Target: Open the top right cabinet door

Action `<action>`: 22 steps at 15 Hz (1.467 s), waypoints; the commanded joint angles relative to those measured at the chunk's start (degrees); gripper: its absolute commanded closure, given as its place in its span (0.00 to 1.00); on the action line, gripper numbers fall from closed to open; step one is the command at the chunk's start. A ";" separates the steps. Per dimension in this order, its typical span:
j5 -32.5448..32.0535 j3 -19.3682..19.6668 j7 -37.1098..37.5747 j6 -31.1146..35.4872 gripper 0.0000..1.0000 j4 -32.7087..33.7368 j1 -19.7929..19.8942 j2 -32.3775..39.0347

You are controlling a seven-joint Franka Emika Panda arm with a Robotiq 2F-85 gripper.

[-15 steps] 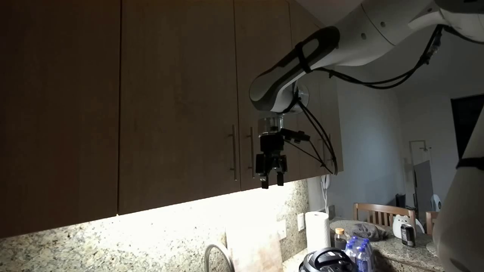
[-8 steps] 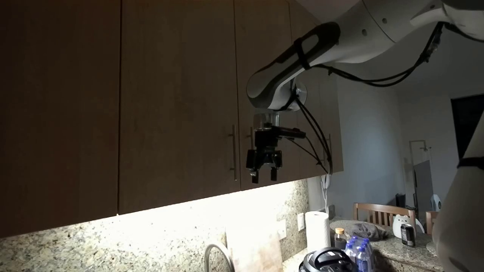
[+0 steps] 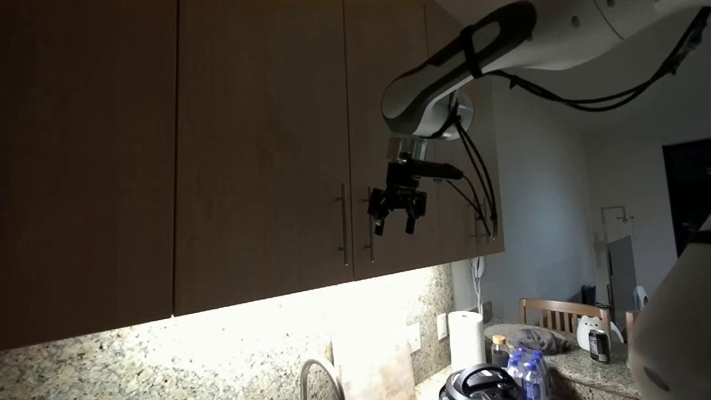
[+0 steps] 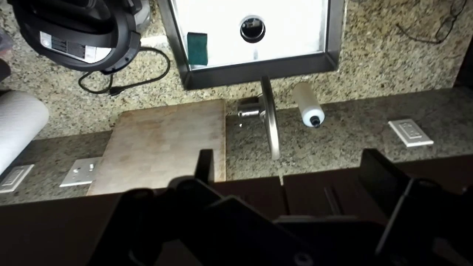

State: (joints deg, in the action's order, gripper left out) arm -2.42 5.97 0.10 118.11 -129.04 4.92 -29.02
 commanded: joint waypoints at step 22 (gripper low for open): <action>-36.51 -22.78 61.92 10.52 0.00 7.90 17.42 2.90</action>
State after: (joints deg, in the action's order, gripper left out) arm -34.19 -16.61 57.75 130.39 -124.78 23.65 -30.05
